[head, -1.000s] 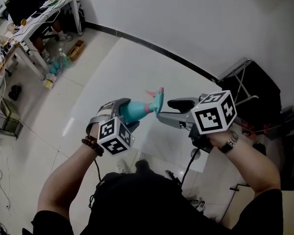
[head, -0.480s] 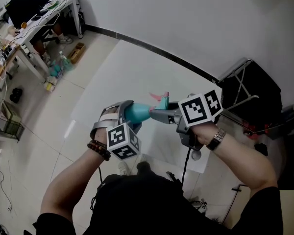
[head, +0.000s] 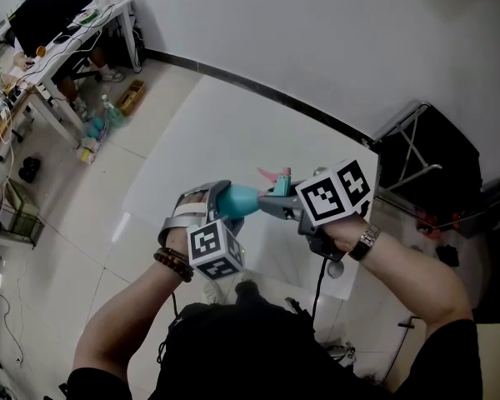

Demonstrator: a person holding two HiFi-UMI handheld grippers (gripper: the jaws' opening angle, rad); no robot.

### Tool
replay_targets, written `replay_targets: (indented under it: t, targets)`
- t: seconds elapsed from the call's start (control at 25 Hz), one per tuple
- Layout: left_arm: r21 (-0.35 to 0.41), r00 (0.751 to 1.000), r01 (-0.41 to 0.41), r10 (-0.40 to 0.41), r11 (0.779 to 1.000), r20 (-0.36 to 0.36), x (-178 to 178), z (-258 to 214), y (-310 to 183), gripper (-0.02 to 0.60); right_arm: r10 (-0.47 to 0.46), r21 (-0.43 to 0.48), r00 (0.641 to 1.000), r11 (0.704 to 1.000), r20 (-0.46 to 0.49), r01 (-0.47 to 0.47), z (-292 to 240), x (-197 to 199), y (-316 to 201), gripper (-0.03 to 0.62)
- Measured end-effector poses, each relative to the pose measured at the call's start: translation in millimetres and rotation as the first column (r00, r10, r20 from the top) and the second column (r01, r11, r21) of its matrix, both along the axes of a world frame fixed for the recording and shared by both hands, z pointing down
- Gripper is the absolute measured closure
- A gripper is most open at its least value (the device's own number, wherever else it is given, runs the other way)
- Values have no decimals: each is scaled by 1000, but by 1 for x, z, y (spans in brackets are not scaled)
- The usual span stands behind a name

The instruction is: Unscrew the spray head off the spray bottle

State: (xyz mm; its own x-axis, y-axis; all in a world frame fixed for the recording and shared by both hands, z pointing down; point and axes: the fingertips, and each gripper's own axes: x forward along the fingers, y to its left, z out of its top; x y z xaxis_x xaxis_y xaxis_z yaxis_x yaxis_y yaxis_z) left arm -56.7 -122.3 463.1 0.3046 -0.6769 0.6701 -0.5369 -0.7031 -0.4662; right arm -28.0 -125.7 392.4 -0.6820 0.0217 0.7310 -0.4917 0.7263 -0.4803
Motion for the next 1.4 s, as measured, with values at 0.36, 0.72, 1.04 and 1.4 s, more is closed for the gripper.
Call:
replay_targets:
  t: [0.36, 0.72, 1.04, 1.4]
  targets:
    - [-118, 991, -69, 55, 991, -123, 16, 3, 10, 192, -255, 222, 963, 937, -89, 269, -7, 3, 8, 474]
    - [-188, 955, -219, 171, 958, -240, 32, -3, 26, 192, -593, 453, 756, 613, -277, 647, -16, 8, 35, 476]
    - [-223, 915, -341, 267, 913, -303, 48, -7, 42, 192, -719, 534, 532, 263, -447, 804, -17, 24, 54, 477]
    - [-299, 868, -446, 327, 843, -374, 59, -8, 60, 192, -702, 529, 346, -51, -622, 847, -17, 36, 70, 477]
